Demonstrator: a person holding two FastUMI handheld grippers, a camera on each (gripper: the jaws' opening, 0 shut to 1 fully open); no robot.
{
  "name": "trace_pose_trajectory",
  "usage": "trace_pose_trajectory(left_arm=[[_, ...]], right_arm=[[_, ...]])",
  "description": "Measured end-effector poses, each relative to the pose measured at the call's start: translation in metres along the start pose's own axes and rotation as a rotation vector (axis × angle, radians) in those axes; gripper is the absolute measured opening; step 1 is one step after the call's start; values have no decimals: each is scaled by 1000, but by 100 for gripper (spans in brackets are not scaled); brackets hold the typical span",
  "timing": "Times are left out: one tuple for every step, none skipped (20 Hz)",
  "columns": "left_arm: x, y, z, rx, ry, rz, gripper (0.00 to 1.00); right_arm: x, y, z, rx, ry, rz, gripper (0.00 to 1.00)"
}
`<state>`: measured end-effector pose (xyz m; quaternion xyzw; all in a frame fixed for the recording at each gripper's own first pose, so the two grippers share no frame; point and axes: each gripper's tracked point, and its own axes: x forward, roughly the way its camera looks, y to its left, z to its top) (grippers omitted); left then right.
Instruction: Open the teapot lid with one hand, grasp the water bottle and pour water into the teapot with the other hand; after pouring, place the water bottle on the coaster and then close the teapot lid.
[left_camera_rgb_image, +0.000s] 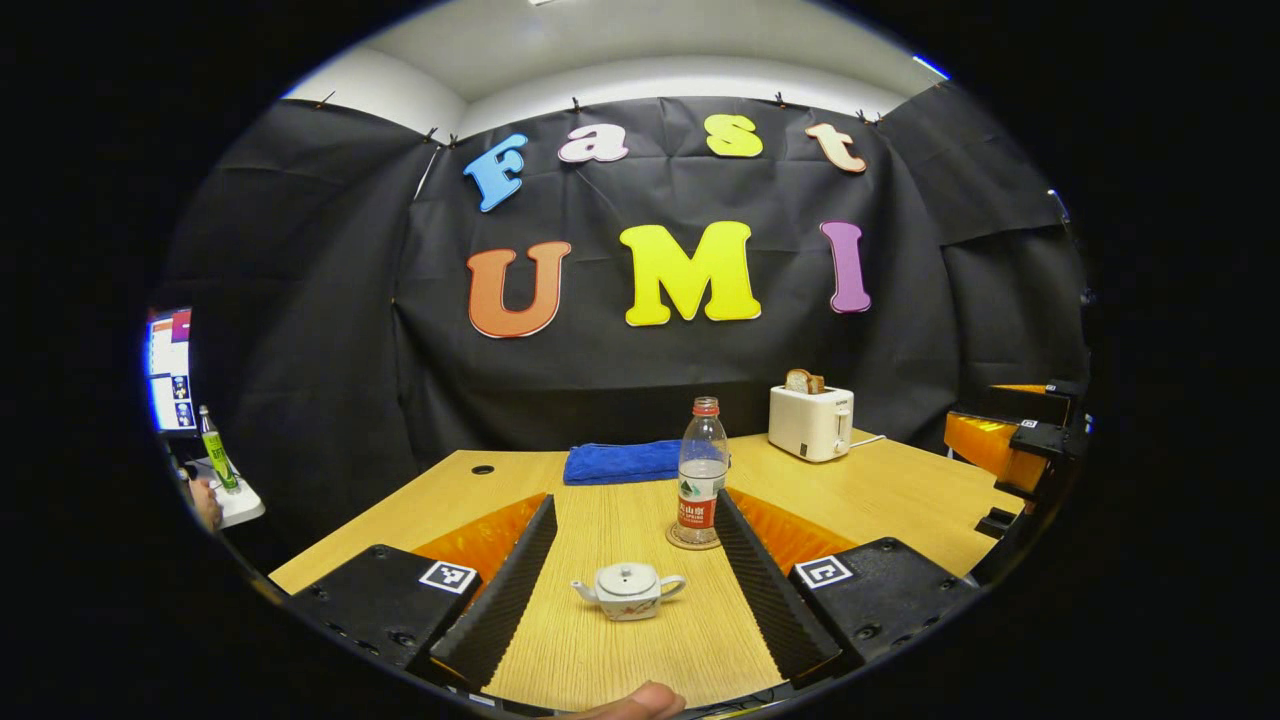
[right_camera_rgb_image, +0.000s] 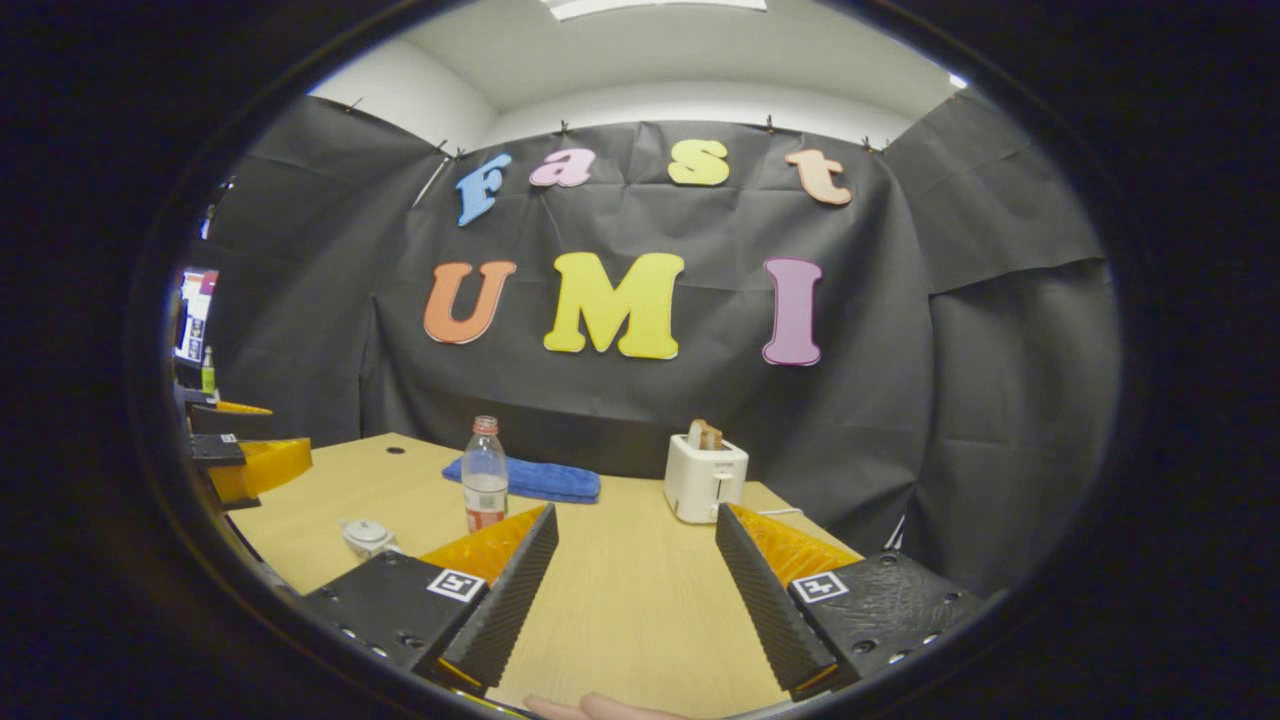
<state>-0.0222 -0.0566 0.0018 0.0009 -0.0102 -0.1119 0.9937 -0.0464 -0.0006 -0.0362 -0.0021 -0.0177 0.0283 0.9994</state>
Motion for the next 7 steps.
trace_pose_trajectory(left_arm=[[1, -2, -2, -2, 6, -7, 96], [1, -3, -1, -2, 6, -8, 99], [1, -3, -2, -1, 8, -7, 99], [1, -2, -3, 2, 12, -5, 99], [2, -1, -4, 6, 14, -2, 99], [2, -1, -4, 9, 13, 1, 99], [2, 0, -3, 12, 12, 3, 99]], right_arm=[[1, 0, -1, -2, 4, -2, 95], [0, 1, -2, -1, 6, 0, 95], [0, 2, -3, -1, 9, 3, 95], [0, 3, -4, -2, 10, 6, 95], [0, 4, -3, -4, 8, 8, 97], [0, 4, -3, -6, 6, 9, 95], [-1, 4, -2, -8, 6, 10, 95]])
